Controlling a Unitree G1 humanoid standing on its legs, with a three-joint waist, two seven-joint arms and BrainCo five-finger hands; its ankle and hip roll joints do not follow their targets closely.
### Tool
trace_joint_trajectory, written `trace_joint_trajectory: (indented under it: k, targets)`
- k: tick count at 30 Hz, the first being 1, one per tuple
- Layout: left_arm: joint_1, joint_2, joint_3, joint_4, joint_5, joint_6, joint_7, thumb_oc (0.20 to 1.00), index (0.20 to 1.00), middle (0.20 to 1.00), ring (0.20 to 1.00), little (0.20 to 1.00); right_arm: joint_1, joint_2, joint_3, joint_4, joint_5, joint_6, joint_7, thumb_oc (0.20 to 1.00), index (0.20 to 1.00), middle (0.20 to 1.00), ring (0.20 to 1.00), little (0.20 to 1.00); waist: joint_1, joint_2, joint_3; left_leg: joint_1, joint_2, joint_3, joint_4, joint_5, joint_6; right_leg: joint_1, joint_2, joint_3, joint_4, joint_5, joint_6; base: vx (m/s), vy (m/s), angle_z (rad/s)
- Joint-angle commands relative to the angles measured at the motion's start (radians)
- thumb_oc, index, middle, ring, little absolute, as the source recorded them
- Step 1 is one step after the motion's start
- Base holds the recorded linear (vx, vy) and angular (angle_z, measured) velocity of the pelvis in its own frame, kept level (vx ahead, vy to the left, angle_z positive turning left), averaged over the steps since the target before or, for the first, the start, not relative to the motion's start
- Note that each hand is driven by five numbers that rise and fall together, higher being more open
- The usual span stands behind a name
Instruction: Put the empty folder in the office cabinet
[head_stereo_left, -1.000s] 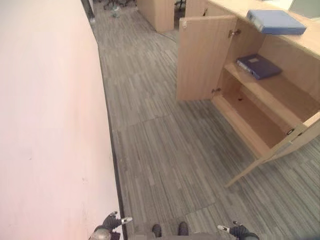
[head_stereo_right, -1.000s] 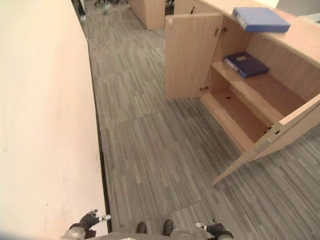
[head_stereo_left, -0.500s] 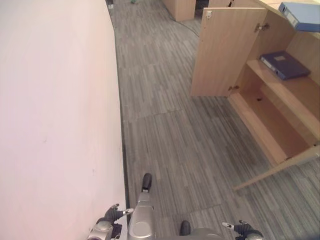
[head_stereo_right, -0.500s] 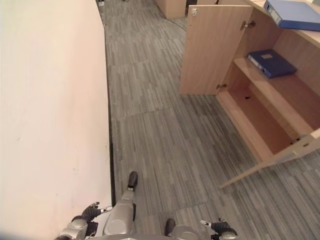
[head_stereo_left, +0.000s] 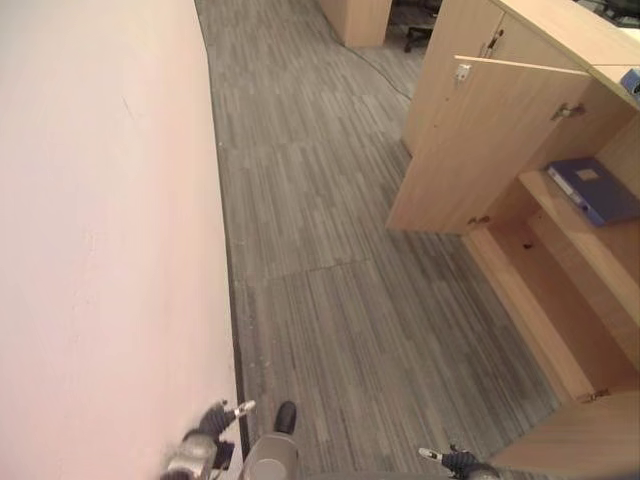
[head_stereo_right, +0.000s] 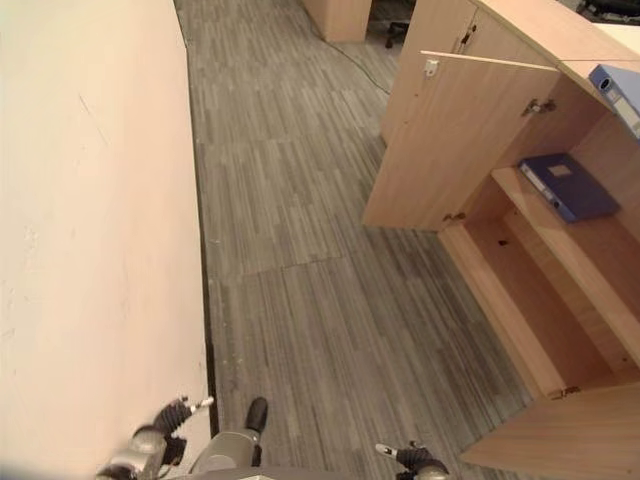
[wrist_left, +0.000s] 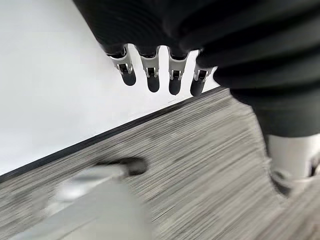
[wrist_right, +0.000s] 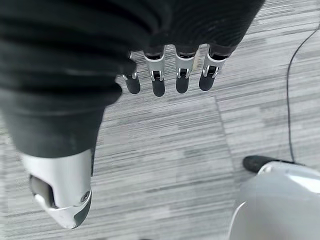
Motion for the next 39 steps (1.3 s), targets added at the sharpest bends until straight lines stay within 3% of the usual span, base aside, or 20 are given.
trace_joint_trajectory:
  k: [1,2,5,7,9,10,12,14,16,19,23,24,26,30,32,34,35,36,37,39]
  targets:
    - [-0.008,0.014,0.009,-0.025,0.010,-0.012,0.009,1.000,1.000,1.000,1.000,1.000,0.008,-0.058,-0.007,-0.084,0.061,0.004,-0.018,1.000,1.000,1.000,1.000,1.000,-0.022,0.069,0.063,-0.012,0.044,-0.022,-0.065,-0.023,-0.002,-0.112,-0.002,-0.091,0.207,0.063,-0.061,0.20,0.363,-0.19]
    - [-0.007,0.020,0.010,-0.028,0.012,-0.015,0.011,1.000,1.000,1.000,1.000,1.000,0.007,-0.059,-0.012,-0.084,0.066,-0.002,-0.023,1.000,1.000,1.000,1.000,1.000,-0.029,0.083,0.072,0.009,0.045,-0.005,-0.076,-0.031,0.005,-0.122,0.000,-0.134,0.224,0.060,-0.055,0.16,0.308,-0.22]
    - [-0.002,0.017,0.017,-0.023,0.004,-0.017,0.014,1.000,1.000,1.000,1.000,1.000,-0.003,-0.059,-0.004,-0.092,0.069,-0.007,-0.025,1.000,1.000,1.000,1.000,1.000,-0.073,0.130,0.103,0.111,0.027,-0.016,-0.115,-0.057,0.024,-0.266,0.101,-0.139,0.350,-0.065,-0.076,0.24,0.276,-0.32]
    - [-0.008,0.019,0.023,-0.012,0.008,-0.014,0.015,1.000,1.000,1.000,1.000,1.000,-0.003,-0.057,-0.003,-0.095,0.070,-0.010,-0.028,1.000,1.000,1.000,1.000,1.000,-0.094,0.141,0.124,0.156,0.022,-0.009,-0.124,-0.077,0.019,-0.308,0.112,-0.199,0.268,-0.131,-0.081,0.25,0.104,-0.34]
    - [-0.015,0.017,0.022,0.007,0.017,-0.011,0.013,1.000,1.000,1.000,1.000,1.000,-0.001,-0.052,-0.001,-0.089,0.058,-0.009,-0.032,1.000,1.000,1.000,1.000,1.000,-0.103,0.135,0.137,0.189,0.030,0.020,-0.129,-0.102,0.005,-0.322,0.080,-0.298,0.124,-0.183,-0.108,0.17,-0.021,0.17]
    - [-0.015,0.016,0.022,0.008,0.017,-0.011,0.013,1.000,1.000,1.000,1.000,1.000,-0.001,-0.052,-0.001,-0.089,0.058,-0.009,-0.032,1.000,1.000,1.000,1.000,1.000,-0.105,0.136,0.139,0.192,0.031,0.018,-0.130,-0.103,0.004,-0.316,0.082,-0.301,0.121,-0.184,-0.109,0.17,-0.059,0.22]
    - [-0.013,0.004,0.018,0.031,0.039,-0.009,0.020,1.000,1.000,1.000,1.000,1.000,0.005,-0.057,0.005,-0.077,0.030,-0.001,-0.046,1.000,1.000,1.000,1.000,1.000,-0.131,0.126,0.147,0.256,0.032,0.057,-0.135,-0.153,-0.012,-0.375,0.060,-0.369,-0.036,-0.119,-0.112,0.32,-0.107,-0.16]
    - [-0.009,-0.001,0.017,0.031,0.045,-0.010,0.020,1.000,1.000,1.000,1.000,1.000,0.011,-0.056,0.005,-0.079,0.025,0.001,-0.047,1.000,1.000,1.000,1.000,1.000,-0.140,0.126,0.150,0.277,0.033,0.063,-0.135,-0.167,-0.017,-0.388,0.055,-0.379,-0.075,-0.096,-0.107,0.26,-0.099,-0.60]
    - [-0.003,-0.003,0.021,0.029,0.055,-0.014,0.019,1.000,1.000,1.000,1.000,1.000,0.031,-0.060,-0.005,-0.077,0.017,0.002,-0.050,1.000,1.000,1.000,1.000,1.000,-0.166,0.130,0.156,0.321,0.040,0.085,-0.135,-0.199,-0.035,-0.410,0.016,-0.426,-0.149,-0.042,-0.093,0.27,-0.129,-0.65]
    - [0.006,-0.009,0.026,0.031,0.057,-0.020,0.019,1.000,1.000,1.000,1.000,1.000,0.057,-0.060,-0.005,-0.058,0.012,-0.001,-0.050,1.000,1.000,1.000,1.000,1.000,-0.181,0.132,0.122,0.356,0.041,0.095,-0.135,-0.231,-0.049,-0.365,0.029,-0.411,-0.228,-0.020,-0.104,0.31,-0.159,-0.50]
    - [0.013,-0.033,0.010,0.014,0.049,-0.026,0.013,1.000,1.000,1.000,1.000,1.000,0.065,-0.085,-0.013,-0.052,0.042,-0.016,-0.044,1.000,1.000,1.000,1.000,1.000,-0.204,0.166,0.105,0.373,0.108,0.116,-0.062,-0.238,-0.083,-0.330,0.095,-0.353,-0.245,-0.046,-0.142,0.31,-0.184,-0.59]
    - [0.010,-0.039,0.003,0.007,0.046,-0.027,0.010,1.000,1.000,1.000,1.000,1.000,0.060,-0.090,-0.011,-0.060,0.046,-0.024,-0.044,1.000,1.000,1.000,1.000,1.000,-0.211,0.170,0.105,0.358,0.134,0.132,-0.011,-0.217,-0.107,-0.319,0.104,-0.355,-0.245,-0.063,-0.157,0.22,-0.247,-0.58]
    - [-0.002,-0.035,-0.002,-0.033,0.016,-0.025,0.004,1.000,1.000,1.000,1.000,1.000,0.050,-0.112,-0.022,-0.082,0.067,-0.029,-0.048,1.000,1.000,1.000,1.000,1.000,-0.206,0.163,0.146,0.238,0.195,0.111,0.298,-0.100,-0.142,-0.241,0.138,-0.355,-0.267,-0.118,-0.220,0.20,-0.271,-0.39]
    - [-0.005,-0.037,-0.007,-0.052,0.007,-0.028,0.011,1.000,1.000,1.000,1.000,1.000,0.044,-0.125,-0.031,-0.114,0.090,-0.034,-0.045,1.000,1.000,1.000,1.000,1.000,-0.204,0.140,0.161,0.181,0.199,0.091,0.395,-0.030,-0.130,-0.200,0.139,-0.327,-0.270,-0.149,-0.240,0.14,-0.083,-0.31]
    - [0.001,-0.039,0.000,-0.059,-0.009,-0.029,0.010,1.000,1.000,1.000,1.000,1.000,0.045,-0.137,-0.028,-0.128,0.087,-0.031,-0.044,1.000,1.000,1.000,1.000,1.000,-0.187,0.133,0.171,0.129,0.196,0.072,0.401,-0.053,-0.117,-0.172,0.139,-0.296,-0.274,-0.165,-0.237,0.25,0.044,-0.51]
    - [0.005,-0.040,0.003,-0.068,-0.019,-0.028,0.009,1.000,1.000,1.000,1.000,1.000,0.048,-0.144,-0.025,-0.140,0.084,-0.032,-0.041,1.000,1.000,1.000,1.000,1.000,-0.171,0.124,0.173,0.092,0.184,0.044,0.332,-0.061,-0.107,-0.154,0.133,-0.259,-0.271,-0.176,-0.225,0.32,0.105,-0.75]
    - [0.007,-0.046,-0.003,-0.070,-0.019,-0.030,0.009,1.000,1.000,1.000,1.000,1.000,0.053,-0.148,-0.020,-0.149,0.084,-0.034,-0.041,1.000,1.000,1.000,1.000,1.000,-0.152,0.132,0.180,0.072,0.158,-0.012,0.227,-0.074,-0.106,-0.118,0.140,-0.213,-0.277,-0.195,-0.217,0.21,0.091,-0.85]
    - [0.007,-0.046,-0.003,-0.070,-0.019,-0.030,0.009,1.000,1.000,1.000,1.000,1.000,0.053,-0.148,-0.020,-0.149,0.084,-0.034,-0.041,1.000,1.000,1.000,1.000,1.000,-0.152,0.132,0.180,0.072,0.158,-0.012,0.227,-0.074,-0.106,-0.118,0.140,-0.213,-0.277,-0.195,-0.217,0.36,0.168,-0.69]
    - [0.006,-0.051,-0.009,-0.066,-0.019,-0.030,0.008,1.000,1.000,1.000,1.000,1.000,0.055,-0.153,-0.013,-0.148,0.075,-0.037,-0.039,1.000,1.000,1.000,1.000,1.000,-0.141,0.146,0.174,0.063,0.136,-0.088,0.105,-0.052,-0.113,-0.106,0.153,-0.176,-0.278,-0.209,-0.213,0.26,0.116,-0.78]
    - [0.006,-0.053,-0.012,-0.058,-0.022,-0.031,0.005,1.000,1.000,1.000,1.000,1.000,0.051,-0.160,-0.010,-0.144,0.071,-0.038,-0.041,1.000,1.000,1.000,1.000,1.000,-0.120,0.162,0.179,0.018,0.111,-0.183,0.034,0.008,-0.117,-0.078,0.168,-0.134,-0.277,-0.229,-0.215,0.32,0.123,-0.83]
